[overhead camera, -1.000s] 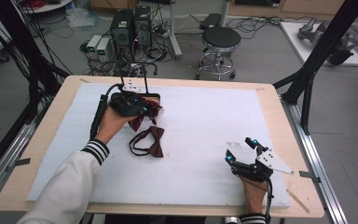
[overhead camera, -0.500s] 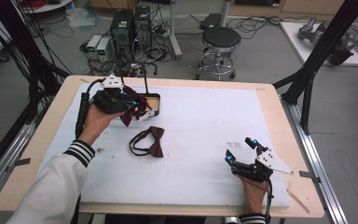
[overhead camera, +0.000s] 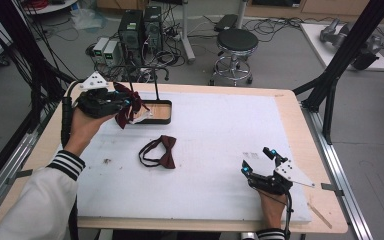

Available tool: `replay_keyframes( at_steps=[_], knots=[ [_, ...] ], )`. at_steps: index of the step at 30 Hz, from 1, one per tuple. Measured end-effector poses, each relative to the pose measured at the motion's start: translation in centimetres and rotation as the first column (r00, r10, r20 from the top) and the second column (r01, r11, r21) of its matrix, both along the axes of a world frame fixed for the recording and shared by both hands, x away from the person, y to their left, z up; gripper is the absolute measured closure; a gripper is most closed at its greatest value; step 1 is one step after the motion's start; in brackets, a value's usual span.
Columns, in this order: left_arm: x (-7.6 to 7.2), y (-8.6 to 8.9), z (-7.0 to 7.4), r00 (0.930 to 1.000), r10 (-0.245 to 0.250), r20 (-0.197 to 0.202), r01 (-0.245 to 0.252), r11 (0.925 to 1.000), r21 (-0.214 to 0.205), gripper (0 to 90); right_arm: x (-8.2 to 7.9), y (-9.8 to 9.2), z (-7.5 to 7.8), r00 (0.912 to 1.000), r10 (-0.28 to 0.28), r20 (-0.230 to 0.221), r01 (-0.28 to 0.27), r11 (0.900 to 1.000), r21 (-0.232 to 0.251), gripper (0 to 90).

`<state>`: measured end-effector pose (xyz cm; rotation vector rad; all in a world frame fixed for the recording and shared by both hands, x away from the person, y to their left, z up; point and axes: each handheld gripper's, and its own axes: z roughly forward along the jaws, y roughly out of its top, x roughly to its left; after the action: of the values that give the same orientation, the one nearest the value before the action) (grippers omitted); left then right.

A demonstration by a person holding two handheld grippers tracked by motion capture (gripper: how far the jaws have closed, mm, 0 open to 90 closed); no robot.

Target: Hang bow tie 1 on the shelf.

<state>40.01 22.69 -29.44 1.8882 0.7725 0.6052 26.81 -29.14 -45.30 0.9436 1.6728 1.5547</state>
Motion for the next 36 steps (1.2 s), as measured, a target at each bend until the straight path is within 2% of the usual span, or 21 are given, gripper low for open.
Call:
replay_keyframes(
  at_steps=[2, 4, 13, 19, 24, 30, 36],
  knots=[
    [0.0, 0.6, 0.3, 0.9998, 0.021, 0.0, -0.021, 0.9997, -0.009, 70.3, 0.0, 0.0, 0.0, 1.0, 0.0, 0.0, 0.0, 1.0, 0.0, 10.4],
    [0.1, 1.3, 0.5, 0.9999, 0.016, 0.002, -0.016, 0.9988, -0.047, 70.4, 0.0, 0.0, 0.0, 1.0, 0.002, 0.0, -0.002, 1.0, 0.002, 10.4],
    [0.9, 4.4, 1.5, 0.9986, 0.038, 0.036, -0.034, 0.9937, -0.107, 70.4, 0.0, 0.0, 0.0, 1.0, -0.001, 0.001, 0.001, 1.0, 0.003, 10.4],
    [1.9, 5.9, 2.0, 0.9971, 0.066, 0.039, -0.061, 0.9913, -0.117, 70.4, 0.0, 0.0, 0.0, 1.0, -0.002, 0.001, 0.002, 1.0, 0.003, 10.4],
    [3.1, 6.9, 2.2, 0.9967, 0.071, 0.039, -0.065, 0.9892, -0.131, 70.4, 0.0, 0.0, 0.0, 1.0, -0.006, -0.002, 0.006, 1.0, 0.003, 10.4],
    [4.8, 7.7, 2.0, 0.9952, 0.089, 0.042, -0.082, 0.9878, -0.132, 70.4, 0.0, -0.1, 0.0, 1.0, -0.006, -0.003, 0.006, 1.0, 0.007, 10.4],
    [6.2, 8.5, 1.9, 0.9911, 0.126, 0.042, -0.119, 0.983, -0.14, 70.4, 0.0, -0.1, 0.0, 1.0, -0.006, -0.003, 0.006, 1.0, 0.004, 10.4]
  ],
)
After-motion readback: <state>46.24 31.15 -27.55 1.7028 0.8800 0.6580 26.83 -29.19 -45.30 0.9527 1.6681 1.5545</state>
